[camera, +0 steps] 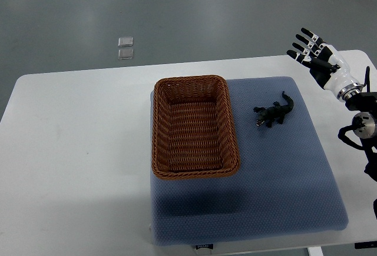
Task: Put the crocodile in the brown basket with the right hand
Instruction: 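Reach the right hand down over the dark toy crocodile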
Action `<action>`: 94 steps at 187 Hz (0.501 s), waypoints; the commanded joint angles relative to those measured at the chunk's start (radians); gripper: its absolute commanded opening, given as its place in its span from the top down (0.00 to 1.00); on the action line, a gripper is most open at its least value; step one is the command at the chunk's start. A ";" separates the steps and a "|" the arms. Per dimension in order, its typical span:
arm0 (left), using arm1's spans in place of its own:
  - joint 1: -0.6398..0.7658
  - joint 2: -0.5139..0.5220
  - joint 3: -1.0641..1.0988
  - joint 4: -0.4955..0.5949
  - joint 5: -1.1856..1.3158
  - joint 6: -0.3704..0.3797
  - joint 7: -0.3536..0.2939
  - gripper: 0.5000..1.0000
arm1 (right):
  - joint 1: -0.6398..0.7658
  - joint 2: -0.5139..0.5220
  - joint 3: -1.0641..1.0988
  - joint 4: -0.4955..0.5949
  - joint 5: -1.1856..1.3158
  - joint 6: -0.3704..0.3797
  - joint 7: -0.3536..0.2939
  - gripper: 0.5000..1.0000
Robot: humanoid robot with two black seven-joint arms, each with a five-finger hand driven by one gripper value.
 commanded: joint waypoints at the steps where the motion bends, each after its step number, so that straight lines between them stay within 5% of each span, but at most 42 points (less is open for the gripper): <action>1: 0.000 0.000 0.000 0.000 0.000 0.000 0.000 0.00 | 0.005 -0.043 -0.094 0.028 -0.003 0.019 0.003 0.14; 94: 0.000 0.000 0.000 0.000 0.000 0.000 0.000 0.00 | 0.020 -0.132 -0.247 0.153 -0.597 0.026 0.012 0.14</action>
